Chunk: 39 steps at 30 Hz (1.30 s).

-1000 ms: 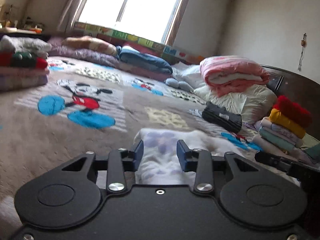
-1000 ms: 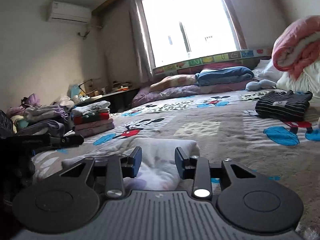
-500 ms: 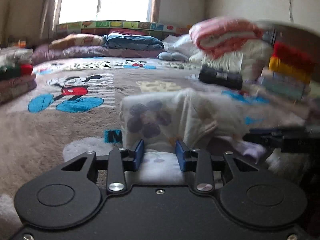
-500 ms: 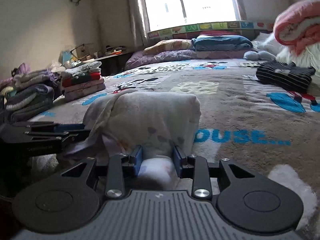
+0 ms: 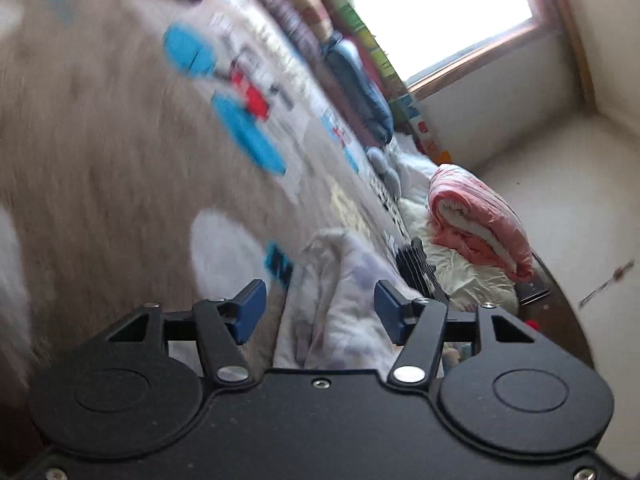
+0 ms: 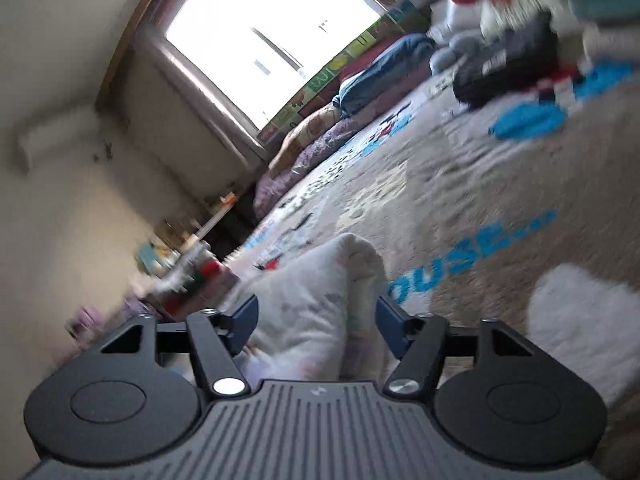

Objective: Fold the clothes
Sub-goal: 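Lift the folded white floral bundle with both grippers toward the black striped garment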

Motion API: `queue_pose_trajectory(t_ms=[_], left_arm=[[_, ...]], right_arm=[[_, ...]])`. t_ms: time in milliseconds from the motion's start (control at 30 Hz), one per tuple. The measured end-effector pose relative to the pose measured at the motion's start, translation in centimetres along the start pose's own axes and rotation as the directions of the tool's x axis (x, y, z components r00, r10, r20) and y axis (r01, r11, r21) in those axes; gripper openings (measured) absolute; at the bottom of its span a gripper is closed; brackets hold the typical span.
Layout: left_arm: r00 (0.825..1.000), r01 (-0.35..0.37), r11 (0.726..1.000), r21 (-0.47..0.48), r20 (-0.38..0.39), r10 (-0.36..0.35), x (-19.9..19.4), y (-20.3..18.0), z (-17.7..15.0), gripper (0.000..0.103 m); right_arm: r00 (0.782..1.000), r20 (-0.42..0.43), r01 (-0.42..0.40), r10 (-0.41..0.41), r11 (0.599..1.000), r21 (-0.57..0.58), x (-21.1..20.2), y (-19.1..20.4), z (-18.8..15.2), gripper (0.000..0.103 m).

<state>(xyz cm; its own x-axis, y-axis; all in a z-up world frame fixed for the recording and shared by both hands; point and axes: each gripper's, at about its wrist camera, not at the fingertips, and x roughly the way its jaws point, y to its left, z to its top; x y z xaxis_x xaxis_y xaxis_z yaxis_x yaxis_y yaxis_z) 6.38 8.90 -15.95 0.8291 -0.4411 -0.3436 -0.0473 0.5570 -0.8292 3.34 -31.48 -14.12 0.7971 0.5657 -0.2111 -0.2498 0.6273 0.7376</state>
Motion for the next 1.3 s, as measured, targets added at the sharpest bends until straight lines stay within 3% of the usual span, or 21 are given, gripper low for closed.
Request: queue_pose_trajectory(t_ms=[233,400,633,733,833,967,1100,1300], left_arm=[[0.989,0.024,0.999,0.023,-0.145,-0.02,2.1,-0.3,-0.9,0.059],[0.979,0.032,0.998,0.046,-0.203,-0.022,2.3,-0.3,-1.2,0.059],[0.977,-0.017,0.988,0.155,-0.205,0.049,3.5,-1.6,-2.5,0.06],[0.976,-0.022,0.985,0.173,-0.212,0.059,3.6,-2.1,-2.7,0.057],[0.976,-0.007,0.984,0.179,-0.215,0.046,3.5,-2.1,-2.9,0.048],[0.982,0.019,0.987,0.159,-0.19,0.011,3.3,-2.5,-3.0,0.037],[0.986,0.079,0.986,0.146,-0.158,-0.055,2.3,-3.5,-2.9,0.035],[0.98,0.168,0.976,0.14,-0.134,-0.15,2.2,-5.2,-2.9,0.035]], right_arm=[[0.989,-0.15,0.005,0.016,0.99,0.139,3.5,-2.0,-1.2,0.07],[0.979,-0.202,0.027,0.005,0.988,0.155,3.7,-2.3,-1.9,0.064],[0.97,-0.243,0.057,-0.02,0.987,0.148,4.1,-1.6,-2.9,0.058],[0.969,-0.242,0.076,-0.046,0.99,0.117,4.5,-0.8,-3.3,0.059],[0.972,-0.232,0.081,-0.05,0.988,0.13,4.4,-0.4,-3.6,0.058],[0.983,-0.184,0.045,-0.007,0.978,0.204,3.5,-1.2,-4.1,0.047],[0.989,-0.149,0.028,0.006,0.974,0.224,3.0,-0.5,-4.3,0.044],[0.995,-0.054,-0.073,0.088,0.972,0.224,1.2,0.3,-2.9,0.042]])
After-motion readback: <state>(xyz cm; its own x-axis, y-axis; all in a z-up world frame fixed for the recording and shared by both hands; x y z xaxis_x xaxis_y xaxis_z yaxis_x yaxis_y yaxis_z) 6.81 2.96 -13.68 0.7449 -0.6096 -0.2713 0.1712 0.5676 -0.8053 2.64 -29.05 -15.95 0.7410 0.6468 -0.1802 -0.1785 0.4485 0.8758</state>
